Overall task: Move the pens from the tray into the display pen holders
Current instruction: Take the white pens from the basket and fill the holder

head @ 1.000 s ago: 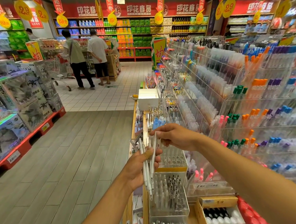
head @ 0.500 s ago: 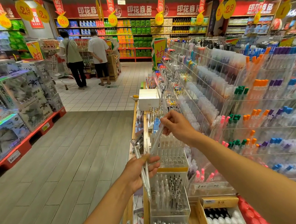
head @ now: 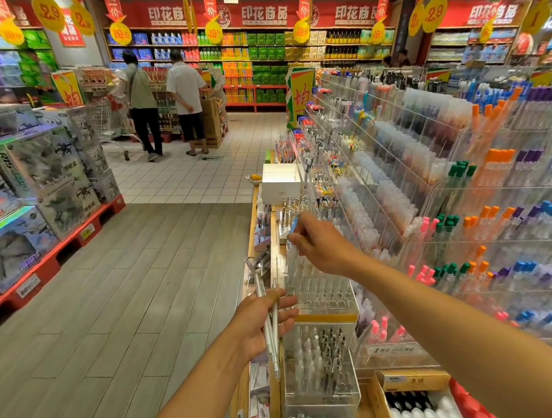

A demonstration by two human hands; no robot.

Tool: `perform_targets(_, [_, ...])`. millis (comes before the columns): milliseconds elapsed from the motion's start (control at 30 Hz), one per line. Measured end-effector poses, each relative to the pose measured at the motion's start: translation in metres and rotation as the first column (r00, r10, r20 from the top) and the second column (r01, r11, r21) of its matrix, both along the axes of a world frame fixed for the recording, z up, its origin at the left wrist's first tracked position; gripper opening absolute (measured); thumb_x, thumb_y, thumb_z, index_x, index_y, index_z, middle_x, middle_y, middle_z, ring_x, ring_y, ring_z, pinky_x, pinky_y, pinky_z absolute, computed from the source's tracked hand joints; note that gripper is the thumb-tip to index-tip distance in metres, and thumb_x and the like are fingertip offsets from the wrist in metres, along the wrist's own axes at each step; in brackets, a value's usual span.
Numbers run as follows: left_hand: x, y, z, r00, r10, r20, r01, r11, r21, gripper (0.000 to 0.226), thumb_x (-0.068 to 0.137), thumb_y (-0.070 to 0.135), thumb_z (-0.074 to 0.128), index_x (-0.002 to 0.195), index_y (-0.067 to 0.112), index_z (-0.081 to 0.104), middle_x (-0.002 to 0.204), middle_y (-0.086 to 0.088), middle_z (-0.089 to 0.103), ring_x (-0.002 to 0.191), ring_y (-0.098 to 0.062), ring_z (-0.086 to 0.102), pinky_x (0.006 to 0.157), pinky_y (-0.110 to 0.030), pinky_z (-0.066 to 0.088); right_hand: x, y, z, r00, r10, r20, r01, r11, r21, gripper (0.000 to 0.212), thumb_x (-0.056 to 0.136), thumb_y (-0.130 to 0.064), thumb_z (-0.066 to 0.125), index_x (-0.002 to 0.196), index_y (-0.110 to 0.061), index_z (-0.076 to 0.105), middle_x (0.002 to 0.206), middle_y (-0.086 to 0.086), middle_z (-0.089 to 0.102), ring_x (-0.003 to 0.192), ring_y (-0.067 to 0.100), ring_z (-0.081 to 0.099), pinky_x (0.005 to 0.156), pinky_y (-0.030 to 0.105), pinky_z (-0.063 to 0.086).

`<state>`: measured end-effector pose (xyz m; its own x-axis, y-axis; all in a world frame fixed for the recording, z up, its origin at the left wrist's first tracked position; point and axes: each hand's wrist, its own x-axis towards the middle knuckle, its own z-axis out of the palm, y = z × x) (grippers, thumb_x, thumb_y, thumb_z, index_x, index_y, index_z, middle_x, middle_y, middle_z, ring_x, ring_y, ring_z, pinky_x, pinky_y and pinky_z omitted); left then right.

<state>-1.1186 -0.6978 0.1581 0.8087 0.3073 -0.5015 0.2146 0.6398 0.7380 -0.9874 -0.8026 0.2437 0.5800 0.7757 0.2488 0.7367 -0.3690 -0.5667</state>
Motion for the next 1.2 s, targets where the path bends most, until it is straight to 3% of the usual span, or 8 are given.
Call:
perform_targets(133, [0.001,0.005,-0.001,1.000,0.016,-0.003,-0.016,1.000,-0.024,0.016,0.099,0.008,0.055,0.111,-0.001,0.061,0.081,-0.017,0.072,0.056,-0.021,0.063,0.047,-0.028,0.055,0.004,0.003,0.002,1.000,0.015,0.011,-0.014,0.999,-0.034,0.017,0.101,-0.025,0.049,0.088,-0.016,0.043,0.079,0.006,0.060,0.073,0.025,0.058,0.062,0.035,0.044])
perform_targets(367, [0.003,0.008,-0.001,1.000,0.003,-0.004,-0.003,0.998,-0.056,0.016,0.099,0.008,0.054,0.111,0.000,0.060,0.081,-0.017,0.072,0.052,-0.019,0.063,0.045,-0.025,0.054,0.007,0.007,-0.002,0.995,0.027,0.093,-0.020,0.997,-0.073,0.019,0.098,-0.026,0.056,0.086,-0.014,0.048,0.076,0.003,0.056,0.064,0.015,0.046,0.057,0.031,0.035])
perform_targets(533, [0.004,0.009,-0.002,1.000,-0.004,-0.018,0.004,0.999,-0.050,0.017,0.099,0.007,0.053,0.113,-0.001,0.059,0.082,-0.017,0.073,0.051,-0.018,0.060,0.041,-0.023,0.050,0.012,0.007,-0.012,0.968,0.062,0.245,-0.032,0.991,-0.127,0.023,0.092,-0.030,0.064,0.081,-0.013,0.055,0.083,0.001,0.052,0.075,0.018,0.046,0.065,0.031,0.037])
perform_targets(900, [0.005,0.006,-0.001,1.000,-0.020,-0.017,0.019,1.000,-0.019,0.017,0.097,0.006,0.057,0.096,-0.009,0.064,0.075,-0.016,0.067,0.051,-0.015,0.058,0.041,-0.022,0.049,0.012,0.013,-0.022,0.950,0.027,0.310,0.030,0.983,-0.180,0.026,0.086,-0.042,0.069,0.091,-0.017,0.070,0.084,-0.008,0.047,0.082,0.014,0.046,0.070,0.028,0.035])
perform_targets(1100, [0.006,-0.003,0.005,0.996,-0.051,0.078,0.054,0.998,-0.036,0.014,0.093,0.006,0.063,0.105,-0.003,0.063,0.081,-0.013,0.073,0.055,-0.014,0.060,0.045,-0.021,0.052,0.007,-0.004,-0.024,0.950,-0.026,0.312,0.064,0.991,-0.113,0.030,0.087,-0.042,0.067,0.109,-0.022,0.066,0.102,-0.004,0.058,0.102,0.017,0.050,0.087,0.036,0.044])
perform_targets(1200, [0.007,-0.012,0.009,0.983,-0.104,0.153,0.110,0.994,-0.030,0.027,0.080,0.012,0.071,0.103,0.000,0.065,0.082,-0.010,0.071,0.058,-0.014,0.062,0.049,-0.021,0.053,0.005,-0.021,-0.028,0.962,-0.060,0.267,0.056,0.998,0.020,0.019,0.089,-0.031,0.067,0.105,-0.021,0.067,0.098,-0.003,0.058,0.099,0.018,0.048,0.089,0.035,0.041])
